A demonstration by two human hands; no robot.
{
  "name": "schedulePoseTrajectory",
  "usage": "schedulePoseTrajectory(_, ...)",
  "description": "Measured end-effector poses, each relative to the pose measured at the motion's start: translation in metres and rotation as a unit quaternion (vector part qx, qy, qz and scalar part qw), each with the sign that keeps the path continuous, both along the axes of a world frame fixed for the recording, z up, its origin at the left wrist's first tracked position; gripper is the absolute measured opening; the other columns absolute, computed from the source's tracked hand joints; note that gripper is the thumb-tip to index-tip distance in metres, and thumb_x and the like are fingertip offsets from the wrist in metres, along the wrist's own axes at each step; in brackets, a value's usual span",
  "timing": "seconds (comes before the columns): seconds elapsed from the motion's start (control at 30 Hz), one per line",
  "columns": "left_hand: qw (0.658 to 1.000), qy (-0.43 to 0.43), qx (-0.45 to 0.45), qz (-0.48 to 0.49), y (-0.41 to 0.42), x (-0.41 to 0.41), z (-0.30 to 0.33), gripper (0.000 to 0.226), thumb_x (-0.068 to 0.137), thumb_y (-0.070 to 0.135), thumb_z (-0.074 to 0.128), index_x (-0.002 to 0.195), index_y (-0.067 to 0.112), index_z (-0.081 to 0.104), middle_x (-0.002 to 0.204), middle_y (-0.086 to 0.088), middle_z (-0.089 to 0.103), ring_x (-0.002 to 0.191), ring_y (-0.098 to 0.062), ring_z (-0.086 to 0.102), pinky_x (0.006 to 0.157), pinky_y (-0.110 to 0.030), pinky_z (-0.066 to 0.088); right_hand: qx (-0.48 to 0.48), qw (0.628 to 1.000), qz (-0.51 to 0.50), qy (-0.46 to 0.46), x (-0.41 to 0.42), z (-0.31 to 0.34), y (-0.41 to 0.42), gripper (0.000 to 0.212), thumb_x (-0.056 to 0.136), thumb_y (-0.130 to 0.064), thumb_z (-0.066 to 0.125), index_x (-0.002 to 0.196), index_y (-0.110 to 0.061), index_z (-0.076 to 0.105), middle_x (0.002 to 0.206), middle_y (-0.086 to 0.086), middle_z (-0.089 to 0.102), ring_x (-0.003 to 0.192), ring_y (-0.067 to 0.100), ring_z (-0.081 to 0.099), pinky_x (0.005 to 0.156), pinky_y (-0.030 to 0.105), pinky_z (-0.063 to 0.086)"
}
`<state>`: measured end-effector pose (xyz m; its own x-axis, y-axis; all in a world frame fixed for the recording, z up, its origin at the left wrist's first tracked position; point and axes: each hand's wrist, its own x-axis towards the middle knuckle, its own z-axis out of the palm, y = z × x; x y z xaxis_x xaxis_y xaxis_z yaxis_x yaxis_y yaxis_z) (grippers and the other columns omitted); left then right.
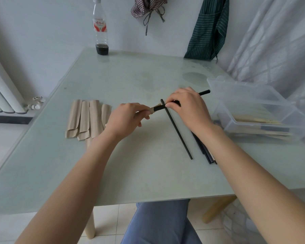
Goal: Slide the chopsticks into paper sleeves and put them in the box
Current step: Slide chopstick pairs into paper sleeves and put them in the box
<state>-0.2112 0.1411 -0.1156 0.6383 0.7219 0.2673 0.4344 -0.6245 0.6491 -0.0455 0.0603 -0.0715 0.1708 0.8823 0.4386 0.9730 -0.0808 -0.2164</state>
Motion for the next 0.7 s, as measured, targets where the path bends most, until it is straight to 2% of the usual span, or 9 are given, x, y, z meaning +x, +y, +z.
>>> schedulePoseTrajectory(0.13, 1.000, -0.009, -0.012, -0.011, -0.006, 0.003, 0.001, 0.019, 0.095, 0.026, 0.051, 0.096, 0.025, 0.070, 0.086, 0.014, 0.067, 0.063, -0.011, 0.066, 0.073, -0.035, 0.051, -0.021, 1.000, 0.021, 0.003, -0.004, -0.001, -0.002, 0.015, 0.089, -0.021, 0.061, 0.094, -0.014, 0.073, 0.094, 0.003, 0.066, 0.094, 0.020, 0.051, 0.078, 0.028, 0.037)
schedulePoseTrajectory(0.2, 1.000, -0.010, -0.017, -0.016, -0.007, 0.006, 0.003, 0.019, 0.095, 0.025, 0.052, 0.097, 0.025, 0.070, 0.085, 0.015, 0.067, 0.063, -0.011, 0.066, 0.074, -0.036, 0.052, 0.006, 1.000, 0.003, -0.008, 0.002, 0.001, -0.008, 0.015, 0.088, -0.024, 0.062, 0.094, -0.016, 0.073, 0.093, 0.002, 0.066, 0.093, 0.021, 0.053, 0.083, 0.030, 0.035)
schedulePoseTrajectory(0.33, 1.000, 0.004, 0.007, -0.014, -0.008, 0.010, 0.012, 0.019, 0.095, 0.024, 0.051, 0.096, 0.024, 0.070, 0.084, 0.017, 0.066, 0.063, -0.007, 0.066, 0.072, -0.035, 0.052, 0.035, 0.998, -0.041, -0.015, 0.011, 0.007, -0.016, 0.014, 0.089, -0.025, 0.061, 0.093, -0.017, 0.072, 0.091, 0.001, 0.064, 0.091, 0.019, 0.052, 0.080, 0.027, 0.029)
schedulePoseTrajectory(0.53, 1.000, 0.016, 0.018, -0.018, -0.014, 0.010, 0.021, 0.018, 0.095, 0.025, 0.052, 0.096, 0.026, 0.070, 0.077, 0.023, 0.064, 0.062, -0.006, 0.066, 0.071, -0.032, 0.050, 0.036, 0.999, -0.001, 0.010, 0.003, 0.011, -0.022, 0.014, 0.088, -0.022, 0.063, 0.092, -0.013, 0.073, 0.088, 0.005, 0.064, 0.089, 0.023, 0.053, 0.080, 0.029, 0.033)
schedulePoseTrajectory(0.7, 0.999, 0.014, 0.038, -0.027, -0.023, 0.014, 0.036, 0.018, 0.094, 0.026, 0.053, 0.097, 0.030, 0.070, 0.078, 0.023, 0.065, 0.062, -0.003, 0.066, 0.065, -0.026, 0.047, 0.062, 0.998, -0.017, 0.018, 0.019, 0.021, -0.045, 0.015, 0.087, -0.023, 0.064, 0.096, -0.015, 0.074, 0.090, 0.004, 0.066, 0.089, 0.022, 0.054, 0.083, 0.034, 0.041)
